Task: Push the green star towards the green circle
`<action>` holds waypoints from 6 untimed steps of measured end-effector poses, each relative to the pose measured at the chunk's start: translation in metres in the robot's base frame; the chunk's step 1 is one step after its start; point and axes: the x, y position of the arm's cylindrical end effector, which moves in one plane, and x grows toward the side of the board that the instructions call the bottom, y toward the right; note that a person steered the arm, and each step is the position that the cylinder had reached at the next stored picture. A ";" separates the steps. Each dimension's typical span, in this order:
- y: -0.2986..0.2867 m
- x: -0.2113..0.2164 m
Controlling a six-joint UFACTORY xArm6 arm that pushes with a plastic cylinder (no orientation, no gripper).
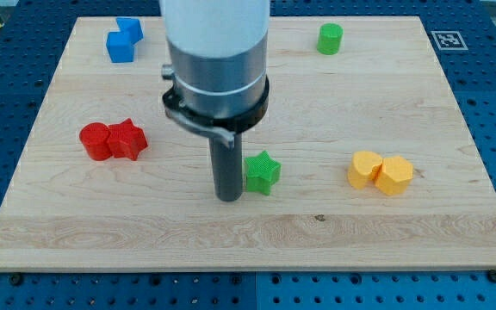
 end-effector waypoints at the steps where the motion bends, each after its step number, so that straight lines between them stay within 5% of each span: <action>1: 0.017 0.004; 6: 0.107 -0.137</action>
